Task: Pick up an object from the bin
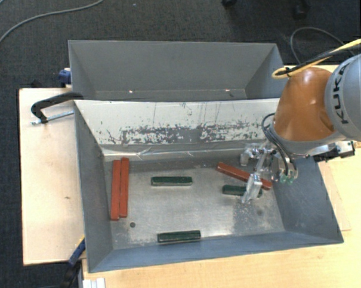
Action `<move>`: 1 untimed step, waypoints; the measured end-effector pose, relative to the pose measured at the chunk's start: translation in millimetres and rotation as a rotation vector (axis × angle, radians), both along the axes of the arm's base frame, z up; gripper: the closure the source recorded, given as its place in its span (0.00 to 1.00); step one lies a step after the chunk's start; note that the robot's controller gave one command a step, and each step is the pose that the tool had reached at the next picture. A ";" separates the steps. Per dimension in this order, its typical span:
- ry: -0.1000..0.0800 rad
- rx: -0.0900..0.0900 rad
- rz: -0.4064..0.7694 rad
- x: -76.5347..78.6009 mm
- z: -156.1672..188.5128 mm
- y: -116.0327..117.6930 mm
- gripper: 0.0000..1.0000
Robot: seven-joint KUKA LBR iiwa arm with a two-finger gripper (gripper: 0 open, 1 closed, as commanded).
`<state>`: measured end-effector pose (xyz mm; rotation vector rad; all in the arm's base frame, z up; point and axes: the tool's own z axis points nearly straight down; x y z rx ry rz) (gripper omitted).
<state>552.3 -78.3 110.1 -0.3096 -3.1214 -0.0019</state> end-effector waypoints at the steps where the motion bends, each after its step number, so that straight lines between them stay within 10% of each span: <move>1: -0.003 0.001 -0.093 14.5 -41.3 31.2 0.00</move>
Offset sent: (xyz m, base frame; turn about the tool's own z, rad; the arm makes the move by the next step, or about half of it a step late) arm 0.0140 0.0283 -0.0401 0.0956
